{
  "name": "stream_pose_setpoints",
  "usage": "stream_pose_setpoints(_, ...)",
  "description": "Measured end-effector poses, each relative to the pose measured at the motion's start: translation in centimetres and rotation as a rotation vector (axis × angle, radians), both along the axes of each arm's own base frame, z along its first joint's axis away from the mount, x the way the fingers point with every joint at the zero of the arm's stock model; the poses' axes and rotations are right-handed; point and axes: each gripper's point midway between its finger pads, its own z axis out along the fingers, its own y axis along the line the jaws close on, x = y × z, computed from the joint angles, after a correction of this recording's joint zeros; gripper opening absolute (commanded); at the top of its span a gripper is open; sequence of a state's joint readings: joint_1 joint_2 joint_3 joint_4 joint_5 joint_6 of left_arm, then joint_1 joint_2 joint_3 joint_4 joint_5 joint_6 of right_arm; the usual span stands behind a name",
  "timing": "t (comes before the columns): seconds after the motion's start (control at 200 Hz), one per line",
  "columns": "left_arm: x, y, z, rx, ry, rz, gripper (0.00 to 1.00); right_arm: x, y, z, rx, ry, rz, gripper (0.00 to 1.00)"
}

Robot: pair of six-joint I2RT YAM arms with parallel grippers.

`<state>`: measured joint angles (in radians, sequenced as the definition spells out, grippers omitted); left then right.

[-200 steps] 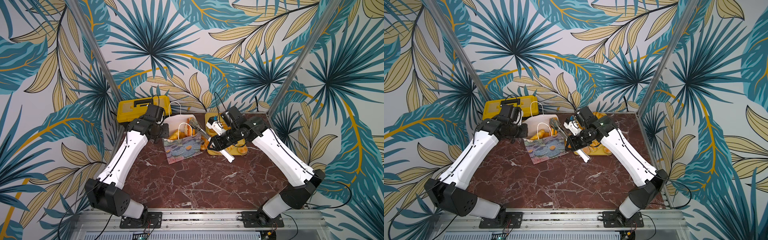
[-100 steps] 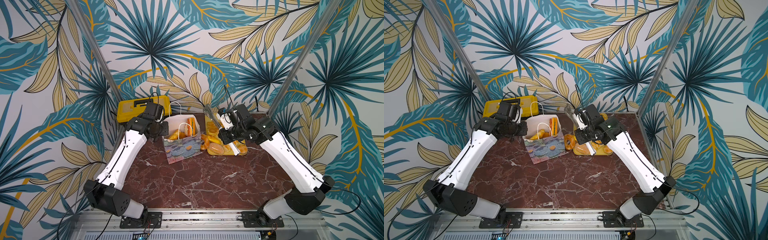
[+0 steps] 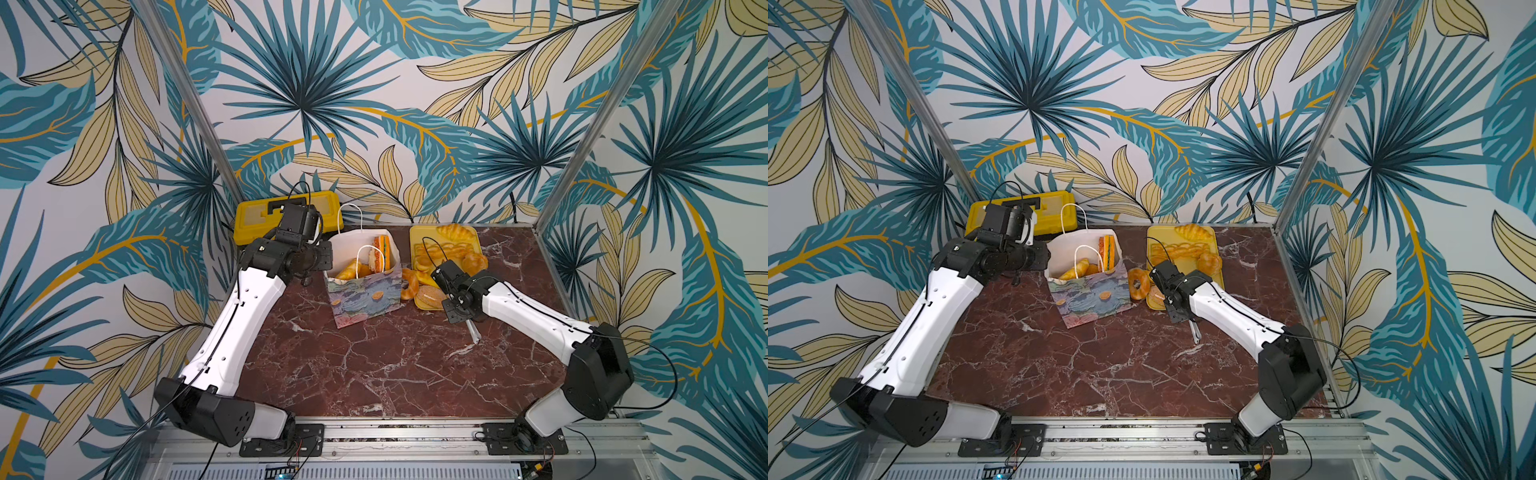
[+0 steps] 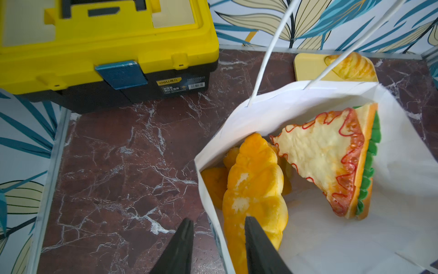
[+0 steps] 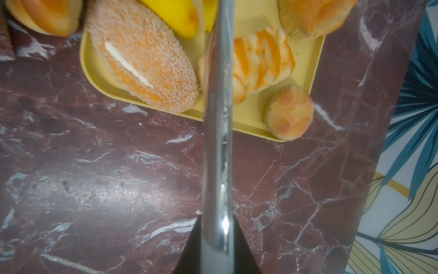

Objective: Pack bread into a paper bag
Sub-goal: Place the clamp on the plate.

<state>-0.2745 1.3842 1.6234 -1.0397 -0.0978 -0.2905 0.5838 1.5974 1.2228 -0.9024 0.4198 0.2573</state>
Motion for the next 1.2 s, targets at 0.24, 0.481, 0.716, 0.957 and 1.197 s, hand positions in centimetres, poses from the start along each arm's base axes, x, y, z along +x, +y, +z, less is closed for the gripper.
stream_pose_setpoints(0.24,-2.8,2.3,2.3,0.033,-0.109,0.058,0.50,0.2,0.3,-3.3,0.003,0.030,-0.022,0.14)
stream_pose_setpoints(0.481,-4.7,4.1,-0.8,0.075,-0.101,0.128,0.53,0.0,0.6,-5.6,0.024,0.055,-0.042,0.25)
stream_pose_setpoints(0.716,-4.6,5.0,-2.7,0.088,-0.111,0.182,0.53,-1.1,0.9,-7.5,0.054,0.121,-0.042,0.38)
stream_pose_setpoints(0.957,-4.5,5.5,-2.2,0.085,-0.153,0.221,0.56,-1.7,1.3,-8.3,0.080,0.146,-0.036,0.52)
stream_pose_setpoints(1.197,-4.4,5.8,-2.8,0.095,-0.153,0.234,0.57,-2.1,1.5,-8.4,0.103,0.152,-0.036,0.58)
